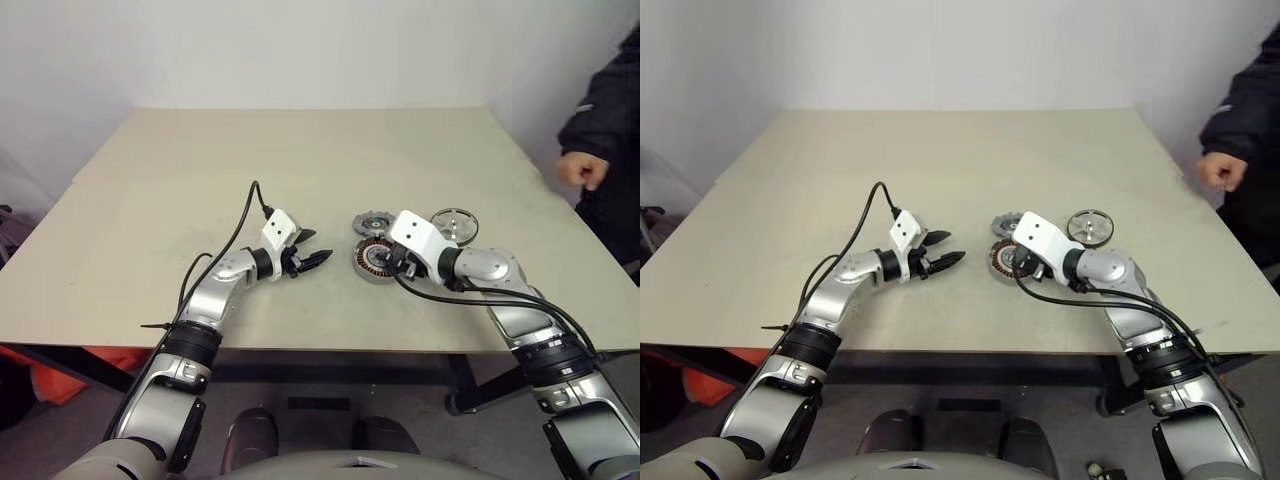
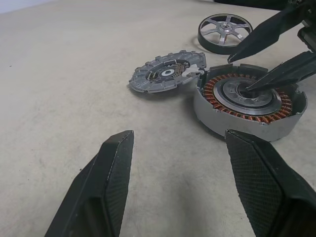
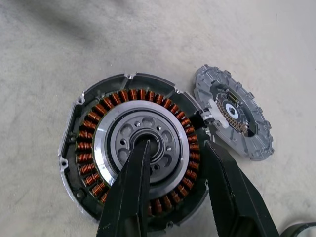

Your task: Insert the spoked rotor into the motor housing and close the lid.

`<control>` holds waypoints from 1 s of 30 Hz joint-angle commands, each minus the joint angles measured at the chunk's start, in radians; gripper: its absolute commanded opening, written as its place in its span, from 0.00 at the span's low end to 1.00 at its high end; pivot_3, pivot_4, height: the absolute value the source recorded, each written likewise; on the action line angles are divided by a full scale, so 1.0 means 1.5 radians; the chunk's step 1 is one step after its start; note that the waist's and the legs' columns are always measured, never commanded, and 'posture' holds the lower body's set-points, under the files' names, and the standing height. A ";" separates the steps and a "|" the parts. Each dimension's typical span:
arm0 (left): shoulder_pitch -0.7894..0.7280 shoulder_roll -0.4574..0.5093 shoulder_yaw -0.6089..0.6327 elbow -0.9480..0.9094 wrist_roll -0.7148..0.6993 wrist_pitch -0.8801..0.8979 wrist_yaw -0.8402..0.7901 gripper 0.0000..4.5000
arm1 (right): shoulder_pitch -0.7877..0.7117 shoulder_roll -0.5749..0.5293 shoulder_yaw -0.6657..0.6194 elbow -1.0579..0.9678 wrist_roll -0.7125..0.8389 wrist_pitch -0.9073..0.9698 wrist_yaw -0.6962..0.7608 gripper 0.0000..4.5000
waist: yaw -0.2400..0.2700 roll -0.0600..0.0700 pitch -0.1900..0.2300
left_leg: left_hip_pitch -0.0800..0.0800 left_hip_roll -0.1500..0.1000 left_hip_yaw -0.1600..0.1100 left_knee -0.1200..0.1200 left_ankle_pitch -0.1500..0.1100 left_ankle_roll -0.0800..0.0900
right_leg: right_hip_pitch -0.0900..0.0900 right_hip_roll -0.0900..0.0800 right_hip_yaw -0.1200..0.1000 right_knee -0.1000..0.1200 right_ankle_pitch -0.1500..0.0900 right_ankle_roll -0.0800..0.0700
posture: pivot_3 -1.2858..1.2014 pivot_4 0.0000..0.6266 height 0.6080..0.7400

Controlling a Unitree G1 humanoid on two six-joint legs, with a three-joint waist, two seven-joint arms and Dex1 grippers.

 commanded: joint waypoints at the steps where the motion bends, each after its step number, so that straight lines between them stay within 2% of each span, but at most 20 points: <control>1: -0.006 0.006 0.001 -0.014 0.000 -0.012 0.002 0.69 | -0.010 0.006 0.005 0.002 -0.007 -0.010 -0.004 0.42 | 0.000 0.000 0.000 | 0.000 0.000 0.000 0.000 0.000 0.000 | 0.000 0.000 0.000 0.000 0.000 0.000 | 0.52 0.00 1.00; 5: -0.006 0.007 0.002 -0.013 -0.001 -0.011 0.002 0.69 | -0.010 0.007 0.005 0.009 -0.009 -0.014 -0.002 0.42 | 0.000 0.000 0.000 | 0.000 0.000 0.000 0.000 0.000 0.000 | 0.000 0.000 0.000 0.000 0.000 0.000 | 0.52 0.00 1.00; 8: -0.007 0.008 0.002 -0.013 -0.001 -0.012 0.003 0.69 | -0.008 0.006 0.005 0.010 -0.009 -0.014 0.000 0.28 | 0.000 0.000 0.000 | 0.000 0.000 0.000 0.000 0.000 0.000 | 0.000 0.000 0.000 0.000 0.000 0.000 | 0.52 0.00 1.00; 11: -0.007 0.008 0.002 -0.012 -0.001 -0.012 0.003 0.69 | -0.006 0.001 0.004 0.008 -0.010 -0.014 0.002 0.05 | 0.000 0.000 0.000 | 0.000 0.000 0.000 0.000 0.000 0.000 | 0.000 0.000 0.000 0.000 0.000 0.000 | 0.52 0.00 1.00; 12: -0.007 0.008 0.002 -0.012 -0.001 -0.012 0.003 0.69 | -0.006 0.000 0.004 0.007 -0.010 -0.014 0.003 0.01 | 0.000 0.000 0.000 | 0.000 0.000 0.000 0.000 0.000 0.000 | 0.000 0.000 0.000 0.000 0.000 0.000 | 0.52 0.00 1.00; 22: -0.010 0.008 0.000 -0.009 -0.001 -0.013 0.003 0.69 | -0.007 -0.003 0.000 0.000 -0.015 -0.016 0.005 0.01 | 0.000 0.000 0.000 | 0.000 0.000 0.000 0.000 0.000 0.000 | 0.000 0.000 0.000 0.000 0.000 0.000 | 0.52 0.00 1.00; 30: -0.010 0.010 0.001 -0.008 -0.001 -0.014 0.004 0.69 | -0.008 -0.032 -0.047 -0.032 0.007 0.006 0.008 0.01 | 0.000 0.000 0.000 | 0.000 0.000 0.000 0.000 0.000 0.000 | 0.000 0.000 0.000 0.000 0.000 0.000 | 0.52 0.00 1.00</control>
